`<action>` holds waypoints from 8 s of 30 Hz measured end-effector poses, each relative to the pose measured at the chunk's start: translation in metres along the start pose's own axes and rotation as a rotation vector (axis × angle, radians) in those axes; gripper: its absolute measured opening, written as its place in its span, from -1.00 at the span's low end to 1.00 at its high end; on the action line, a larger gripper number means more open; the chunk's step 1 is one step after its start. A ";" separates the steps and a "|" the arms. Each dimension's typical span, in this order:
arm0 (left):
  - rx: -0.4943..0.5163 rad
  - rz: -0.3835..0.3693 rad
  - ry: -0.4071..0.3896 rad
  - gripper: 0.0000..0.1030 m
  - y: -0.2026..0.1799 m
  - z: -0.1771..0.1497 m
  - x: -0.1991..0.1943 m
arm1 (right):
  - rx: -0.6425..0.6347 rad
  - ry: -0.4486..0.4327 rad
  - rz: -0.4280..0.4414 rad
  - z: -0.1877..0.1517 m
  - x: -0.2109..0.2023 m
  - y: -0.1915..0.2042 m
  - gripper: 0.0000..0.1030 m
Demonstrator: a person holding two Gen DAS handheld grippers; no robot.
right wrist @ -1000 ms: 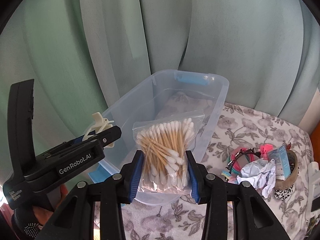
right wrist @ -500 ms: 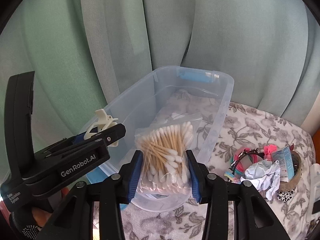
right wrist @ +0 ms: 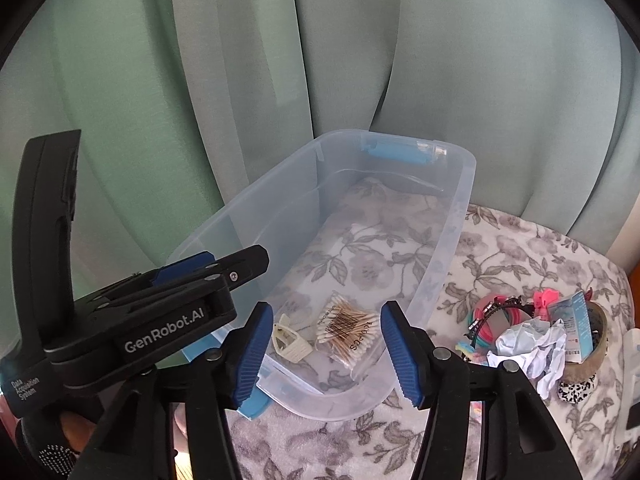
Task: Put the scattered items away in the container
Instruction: 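Open both tools to drop the clip and swab bag into the box, then move both open tools back toward the pile of items, then grasp the crumpled white paper with the left tool while the right tool grasps the brown tape roll, then lift and carry the paper and tape roll over the clear box with both tools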
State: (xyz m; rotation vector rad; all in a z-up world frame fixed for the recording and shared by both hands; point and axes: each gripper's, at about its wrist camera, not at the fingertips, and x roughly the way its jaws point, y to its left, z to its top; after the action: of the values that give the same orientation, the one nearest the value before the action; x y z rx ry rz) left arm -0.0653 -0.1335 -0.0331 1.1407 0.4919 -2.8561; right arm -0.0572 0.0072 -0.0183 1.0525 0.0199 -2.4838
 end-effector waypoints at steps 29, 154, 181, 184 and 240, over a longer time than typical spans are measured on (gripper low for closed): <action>0.104 -0.016 0.008 0.31 -0.052 -0.023 -0.070 | 0.099 -0.127 -0.078 -0.018 -0.089 -0.020 0.31; 0.433 -0.162 0.306 0.08 -0.239 -0.071 0.139 | 0.780 -0.030 -0.053 -0.082 0.005 -0.319 0.14; 0.365 -0.188 0.264 0.05 -0.219 -0.071 0.069 | 0.484 0.107 -0.369 -0.091 -0.060 -0.264 0.12; 0.349 -0.196 0.266 0.05 -0.215 -0.073 0.064 | 0.439 0.127 -0.411 -0.091 -0.064 -0.256 0.12; 0.212 -0.188 -0.009 0.05 -0.137 -0.017 -0.066 | 0.528 -0.166 0.029 -0.027 -0.138 -0.159 0.12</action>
State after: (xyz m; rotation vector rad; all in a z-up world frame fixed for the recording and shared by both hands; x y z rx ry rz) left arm -0.0248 -0.0042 0.0388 1.1674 0.3164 -3.1378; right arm -0.0183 0.2094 0.0331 1.0191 -0.7299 -2.6031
